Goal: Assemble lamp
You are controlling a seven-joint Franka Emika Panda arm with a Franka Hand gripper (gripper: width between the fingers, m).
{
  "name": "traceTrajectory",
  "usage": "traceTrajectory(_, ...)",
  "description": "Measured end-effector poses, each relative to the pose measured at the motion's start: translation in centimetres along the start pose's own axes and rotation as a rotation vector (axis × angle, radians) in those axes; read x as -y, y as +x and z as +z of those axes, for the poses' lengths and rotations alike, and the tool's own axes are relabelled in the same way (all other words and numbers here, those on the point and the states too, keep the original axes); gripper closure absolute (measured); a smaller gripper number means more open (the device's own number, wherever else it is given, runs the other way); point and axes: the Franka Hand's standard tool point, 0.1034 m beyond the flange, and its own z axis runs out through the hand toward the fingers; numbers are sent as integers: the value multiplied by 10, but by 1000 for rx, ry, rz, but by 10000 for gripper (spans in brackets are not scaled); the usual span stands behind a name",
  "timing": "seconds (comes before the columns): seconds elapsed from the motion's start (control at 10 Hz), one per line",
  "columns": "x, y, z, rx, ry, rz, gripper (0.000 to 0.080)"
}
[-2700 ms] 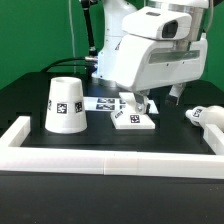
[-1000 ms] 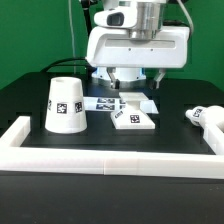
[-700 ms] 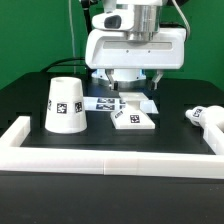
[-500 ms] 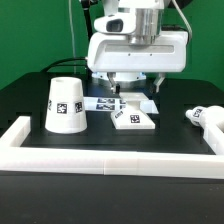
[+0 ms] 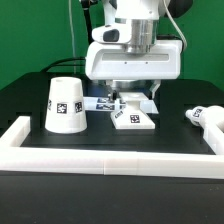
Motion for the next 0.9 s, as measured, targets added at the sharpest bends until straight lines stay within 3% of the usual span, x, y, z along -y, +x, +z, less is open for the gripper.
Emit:
traceTrajectory(0.2,3,-1,3,7,1,-4,100)
traceTrajectory(0.3,4,0,2,4,1,-6,222)
traceTrajectory(0.5,3,3,0,3,1,-7,268)
traceTrajectory(0.9,3,2,2,6,1,-7,268)
